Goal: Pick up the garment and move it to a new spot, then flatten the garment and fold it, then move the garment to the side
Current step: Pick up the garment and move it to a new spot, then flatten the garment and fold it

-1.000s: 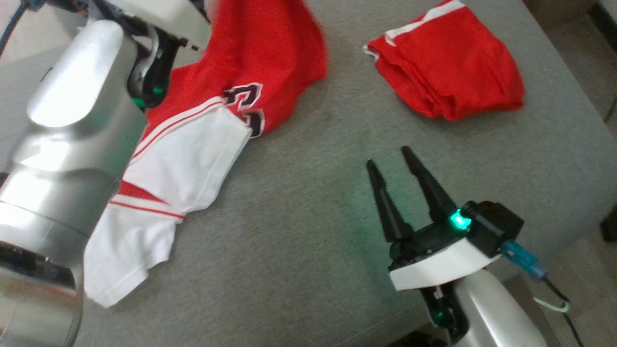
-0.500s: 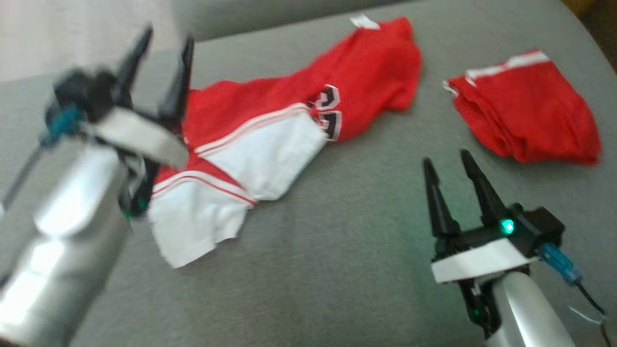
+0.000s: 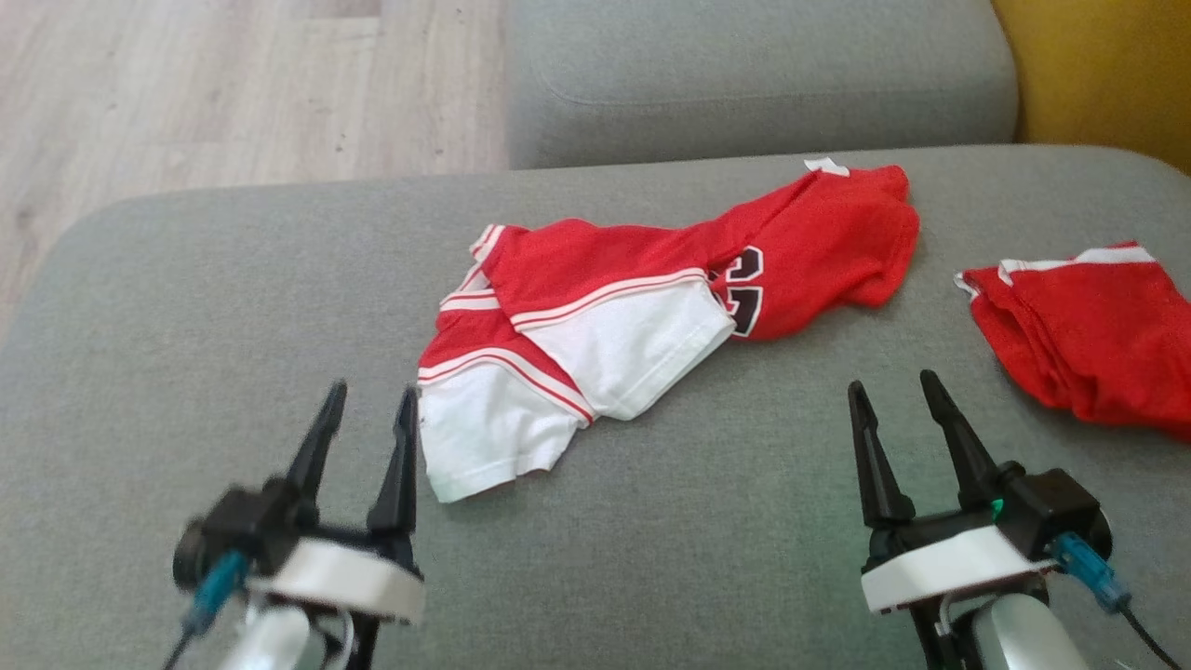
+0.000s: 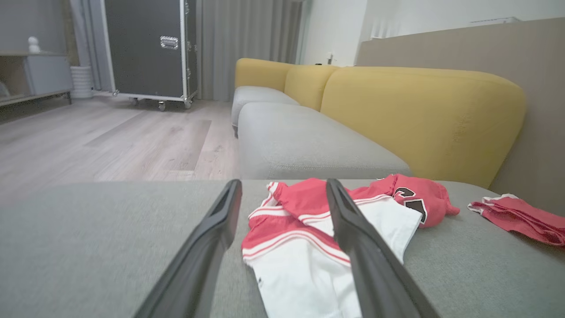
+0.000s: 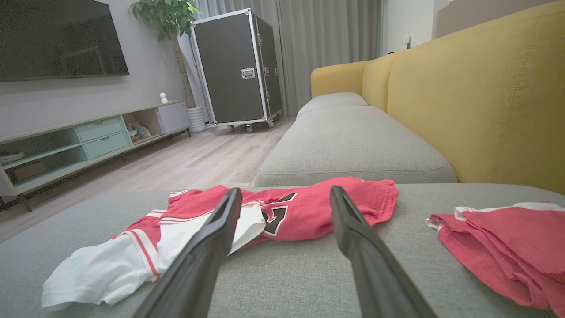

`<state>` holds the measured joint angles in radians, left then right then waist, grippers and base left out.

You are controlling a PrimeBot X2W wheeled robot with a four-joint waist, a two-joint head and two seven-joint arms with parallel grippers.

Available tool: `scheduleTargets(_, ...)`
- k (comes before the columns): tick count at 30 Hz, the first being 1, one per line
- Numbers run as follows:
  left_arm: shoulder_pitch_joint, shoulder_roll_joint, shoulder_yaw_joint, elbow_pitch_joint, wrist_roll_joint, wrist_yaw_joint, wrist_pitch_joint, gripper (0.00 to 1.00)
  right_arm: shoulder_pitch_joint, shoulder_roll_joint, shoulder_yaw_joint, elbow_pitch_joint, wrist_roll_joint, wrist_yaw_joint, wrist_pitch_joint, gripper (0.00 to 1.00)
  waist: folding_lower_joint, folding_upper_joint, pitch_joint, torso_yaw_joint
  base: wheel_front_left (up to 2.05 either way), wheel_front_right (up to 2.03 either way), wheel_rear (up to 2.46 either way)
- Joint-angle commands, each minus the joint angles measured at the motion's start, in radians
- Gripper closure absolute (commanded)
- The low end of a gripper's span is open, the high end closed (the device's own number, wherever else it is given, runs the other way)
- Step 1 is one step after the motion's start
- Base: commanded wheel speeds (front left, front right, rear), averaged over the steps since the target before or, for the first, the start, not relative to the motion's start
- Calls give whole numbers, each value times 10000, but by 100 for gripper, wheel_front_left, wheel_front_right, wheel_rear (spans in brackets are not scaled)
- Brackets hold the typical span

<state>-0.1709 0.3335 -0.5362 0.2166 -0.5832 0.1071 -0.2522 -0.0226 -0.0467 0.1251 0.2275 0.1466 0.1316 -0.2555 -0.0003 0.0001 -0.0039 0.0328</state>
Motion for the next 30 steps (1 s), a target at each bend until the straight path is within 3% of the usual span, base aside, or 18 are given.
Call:
scheduleTargets(1, -314, 18, 701, -448, 114, 85, -94, 0, -238, -35, 227, -358, -64, -9, -63, 0, 3, -1, -75, 93, 0, 0, 0)
scheduleTargets(10, 288, -804, 1600, -709, 954, -405, -94, 0, -334, -35, 156, -469, -136, -9, -63, 0, 3, -1, 205, 519, 0, 0, 0)
scheduleTargets(17, -194, -1217, 1769, -486, 1473, -850, -95, 0, -1566, -35, 367, -212, -378, -9, -62, 0, 3, -1, 1029, 1166, 0, 0, 0)
scheduleTargets(30, -551, -1880, 2133, -14, 2064, -1411, -95, 0, -3789, -35, -22, 3817, 307, -9, 251, 0, 3, -1, 1674, 2135, 0, 0, 0)
